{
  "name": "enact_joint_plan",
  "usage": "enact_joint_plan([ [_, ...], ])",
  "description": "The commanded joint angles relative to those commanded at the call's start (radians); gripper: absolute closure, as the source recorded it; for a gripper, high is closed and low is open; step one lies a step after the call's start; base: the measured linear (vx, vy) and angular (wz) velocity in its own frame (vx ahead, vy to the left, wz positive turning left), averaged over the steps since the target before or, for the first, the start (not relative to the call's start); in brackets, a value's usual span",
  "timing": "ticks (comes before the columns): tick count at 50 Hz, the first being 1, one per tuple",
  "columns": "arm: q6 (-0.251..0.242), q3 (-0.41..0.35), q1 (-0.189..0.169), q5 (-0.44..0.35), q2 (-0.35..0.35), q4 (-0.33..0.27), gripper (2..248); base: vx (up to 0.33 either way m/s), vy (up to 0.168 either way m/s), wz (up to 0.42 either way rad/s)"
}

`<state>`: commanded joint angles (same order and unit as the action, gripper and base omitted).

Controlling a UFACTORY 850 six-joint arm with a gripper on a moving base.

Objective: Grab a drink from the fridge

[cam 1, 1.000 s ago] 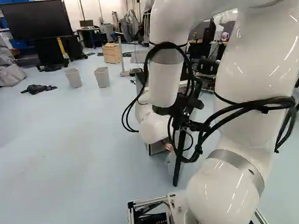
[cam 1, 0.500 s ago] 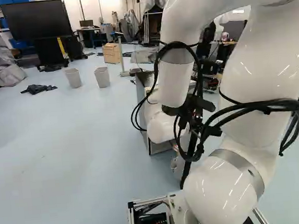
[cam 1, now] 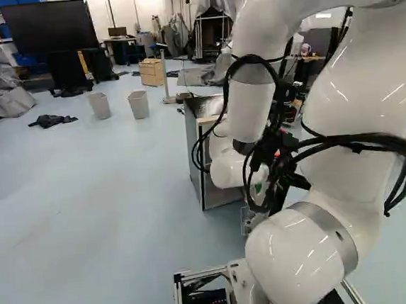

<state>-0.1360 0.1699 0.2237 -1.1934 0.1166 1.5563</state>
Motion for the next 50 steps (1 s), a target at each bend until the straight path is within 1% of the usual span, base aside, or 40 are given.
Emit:
enact_joint_plan([
  [21,0.0,0.036,-0.157,0.0,0.025,0.0,3,0.0,0.0,0.0],
  [35,0.0,0.089,-0.265,0.0,0.061,0.0,3,0.0,0.0,0.0],
  [41,0.0,0.117,-0.306,0.0,0.08,0.0,3,0.0,0.0,0.0],
  [50,0.0,0.155,-0.355,0.0,0.105,0.0,3,0.0,0.0,0.0],
])
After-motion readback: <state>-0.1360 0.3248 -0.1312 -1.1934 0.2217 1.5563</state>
